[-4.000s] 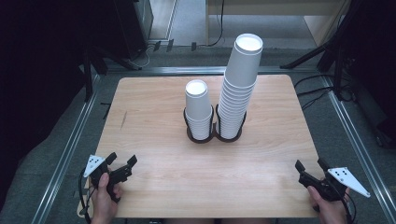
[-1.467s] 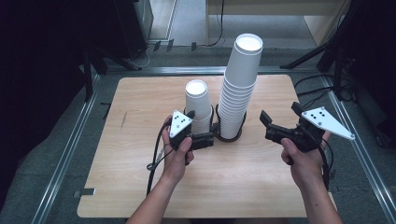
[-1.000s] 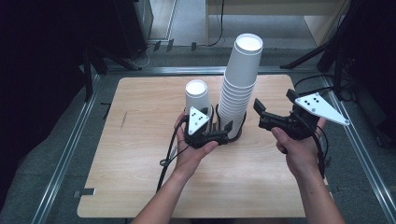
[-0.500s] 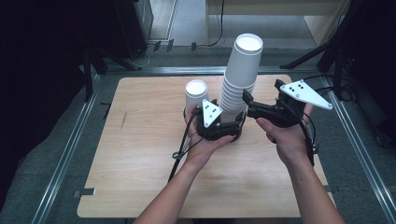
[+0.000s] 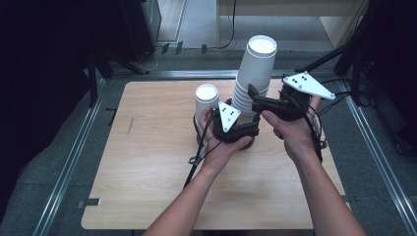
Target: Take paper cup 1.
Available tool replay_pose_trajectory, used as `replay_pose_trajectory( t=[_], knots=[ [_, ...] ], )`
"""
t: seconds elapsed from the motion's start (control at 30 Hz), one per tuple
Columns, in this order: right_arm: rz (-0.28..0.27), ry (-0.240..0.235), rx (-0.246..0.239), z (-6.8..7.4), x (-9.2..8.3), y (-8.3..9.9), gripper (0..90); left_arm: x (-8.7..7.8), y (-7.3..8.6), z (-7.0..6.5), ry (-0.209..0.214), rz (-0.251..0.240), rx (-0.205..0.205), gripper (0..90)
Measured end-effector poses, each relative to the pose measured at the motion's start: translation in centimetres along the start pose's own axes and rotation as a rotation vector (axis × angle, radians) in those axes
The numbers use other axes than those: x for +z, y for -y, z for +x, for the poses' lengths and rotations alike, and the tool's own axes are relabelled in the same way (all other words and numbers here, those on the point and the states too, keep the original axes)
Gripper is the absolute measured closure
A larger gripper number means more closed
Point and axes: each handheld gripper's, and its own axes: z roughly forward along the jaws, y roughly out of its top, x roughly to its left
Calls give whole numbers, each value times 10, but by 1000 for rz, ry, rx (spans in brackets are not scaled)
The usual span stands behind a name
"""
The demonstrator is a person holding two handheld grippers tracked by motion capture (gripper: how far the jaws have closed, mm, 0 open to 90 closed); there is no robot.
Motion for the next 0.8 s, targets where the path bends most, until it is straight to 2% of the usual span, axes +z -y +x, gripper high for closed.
replay_pose_trajectory(
  t=[0.13, 0.37, 0.6, 0.8],
  knots=[
    [7, -10, 1, 4, 13, -2, 2, 4, 2, -1, -19, -3, 15, 73],
    [23, -30, 13, 6, 29, -7, 3, 8, 4, -3, -45, -15, 17, 73],
    [25, -59, 22, 6, 37, -9, 70, 9, 6, -4, -50, -15, 33, 73],
    [10, -49, 23, 9, 38, -10, 95, 9, 5, -4, -49, -14, 33, 73]
  ],
)
